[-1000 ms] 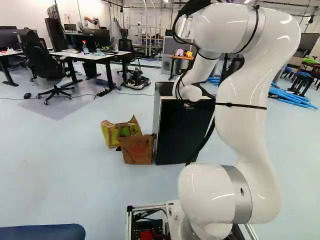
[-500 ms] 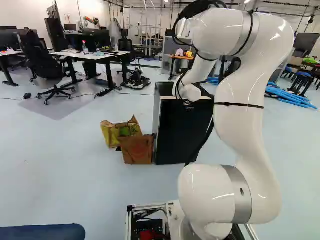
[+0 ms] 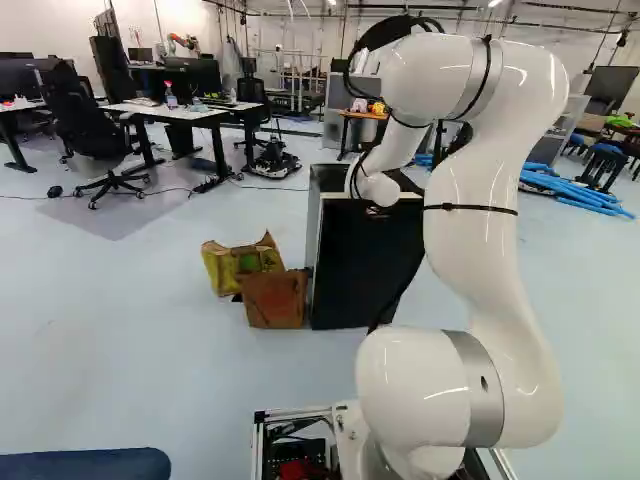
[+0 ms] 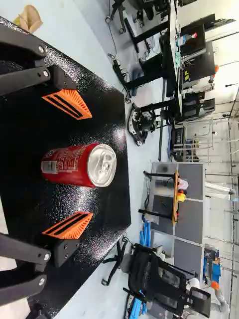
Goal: Grab a drink from the fridge
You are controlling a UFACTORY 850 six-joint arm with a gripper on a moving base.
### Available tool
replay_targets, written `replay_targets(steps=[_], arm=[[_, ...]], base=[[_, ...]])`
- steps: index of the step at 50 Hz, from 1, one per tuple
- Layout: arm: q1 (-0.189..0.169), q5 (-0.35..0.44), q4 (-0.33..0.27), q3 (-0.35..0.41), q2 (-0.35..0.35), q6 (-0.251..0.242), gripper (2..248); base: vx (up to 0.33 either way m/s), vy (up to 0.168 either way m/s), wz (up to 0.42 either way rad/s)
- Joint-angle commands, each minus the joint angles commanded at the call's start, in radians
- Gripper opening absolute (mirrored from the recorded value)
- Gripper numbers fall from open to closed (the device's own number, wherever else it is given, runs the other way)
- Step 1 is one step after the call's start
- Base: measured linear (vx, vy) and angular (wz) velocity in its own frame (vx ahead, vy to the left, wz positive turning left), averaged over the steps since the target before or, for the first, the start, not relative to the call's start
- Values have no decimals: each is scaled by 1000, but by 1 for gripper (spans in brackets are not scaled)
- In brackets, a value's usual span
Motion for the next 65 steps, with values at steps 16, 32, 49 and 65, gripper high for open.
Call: replay_targets(steps=[16, 32, 49, 65], arm=[[0, 0, 0, 0, 0, 0, 247], [0, 0, 0, 0, 0, 6, 243], [0, 0, 0, 0, 0, 40, 99], [0, 0, 0, 0, 0, 40, 99]], base=[[0, 0, 0], [0, 0, 0], [0, 0, 0], [0, 0, 0]])
